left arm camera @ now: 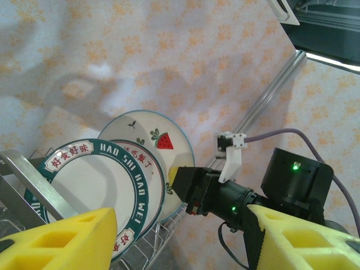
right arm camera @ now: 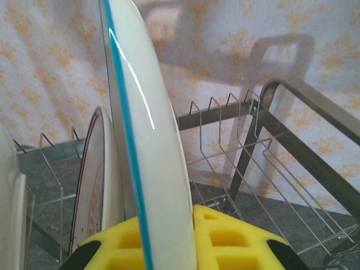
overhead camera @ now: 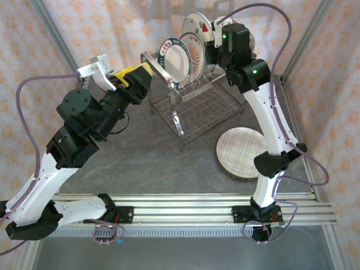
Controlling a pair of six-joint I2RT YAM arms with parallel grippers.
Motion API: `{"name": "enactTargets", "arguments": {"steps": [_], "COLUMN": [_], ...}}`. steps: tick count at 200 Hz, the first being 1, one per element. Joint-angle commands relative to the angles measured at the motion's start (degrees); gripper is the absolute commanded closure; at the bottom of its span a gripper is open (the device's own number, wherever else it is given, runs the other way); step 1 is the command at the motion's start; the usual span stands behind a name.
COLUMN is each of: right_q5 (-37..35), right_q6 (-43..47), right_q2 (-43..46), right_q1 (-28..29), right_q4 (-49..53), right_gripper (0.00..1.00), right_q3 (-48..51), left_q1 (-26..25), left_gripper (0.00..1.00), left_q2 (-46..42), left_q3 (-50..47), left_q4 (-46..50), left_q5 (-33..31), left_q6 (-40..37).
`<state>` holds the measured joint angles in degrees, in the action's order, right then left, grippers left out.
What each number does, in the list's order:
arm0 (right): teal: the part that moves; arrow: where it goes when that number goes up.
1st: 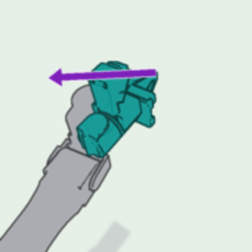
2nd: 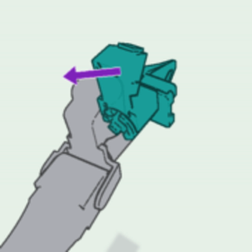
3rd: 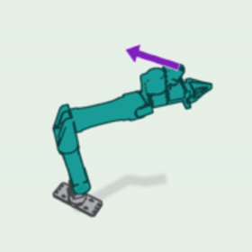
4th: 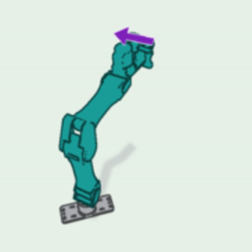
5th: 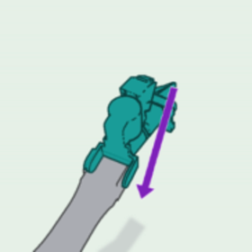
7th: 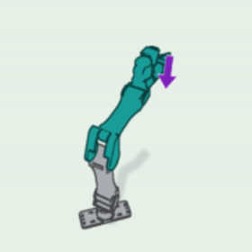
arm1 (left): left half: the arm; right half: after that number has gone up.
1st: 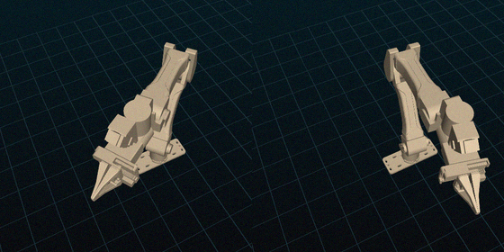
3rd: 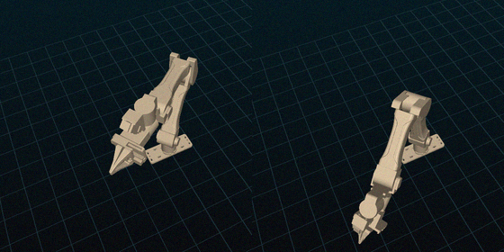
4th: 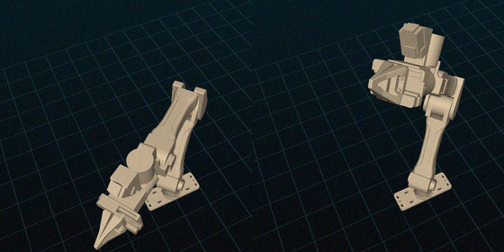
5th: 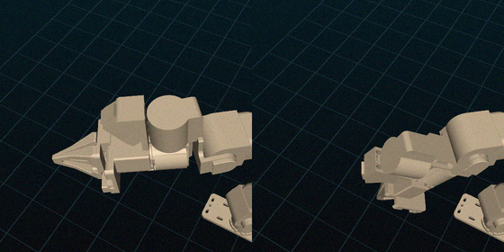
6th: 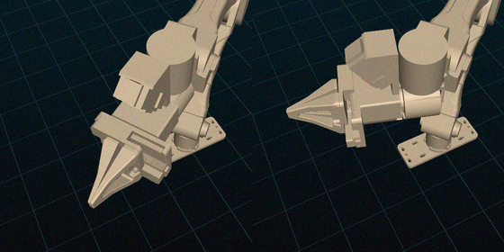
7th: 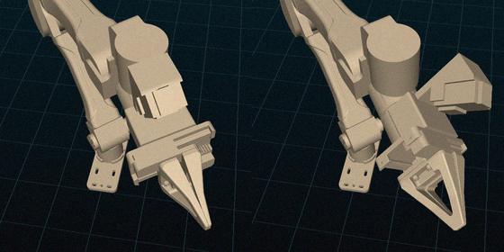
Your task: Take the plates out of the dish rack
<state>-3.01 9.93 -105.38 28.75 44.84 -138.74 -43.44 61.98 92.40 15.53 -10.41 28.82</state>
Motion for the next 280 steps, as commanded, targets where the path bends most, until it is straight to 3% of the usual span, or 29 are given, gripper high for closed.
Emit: {"name": "enactTargets", "arguments": {"steps": [1, 137, 217, 280], "right_q5": [-1.76, -10.19, -16.18, -17.49], "right_q6": [-0.50, -0.50, -8.19, -19.49], "right_q2": [1.50, 6.53, 12.04, 16.16], "right_q1": [0.69, 0.69, 0.63, -0.99], "right_q4": [-7.47, -8.19, -5.51, -3.44], "right_gripper": [1.00, 1.00, 1.00, 1.00], "right_q3": [-4.69, -9.35, -9.26, -8.70], "left_q1": [0.39, 0.05, -2.60, -3.90], "left_gripper": [0.39, 0.35, 0.32, 0.30], "left_q2": [0.49, 9.61, 22.30, 32.55], "left_q3": [-0.12, 5.25, 17.08, 24.69], "left_q4": [-2.26, -2.76, 0.51, -0.34], "left_q5": [2.03, 11.74, 16.25, 19.87], "left_q6": [1.13, 10.35, 22.52, 36.04]}}
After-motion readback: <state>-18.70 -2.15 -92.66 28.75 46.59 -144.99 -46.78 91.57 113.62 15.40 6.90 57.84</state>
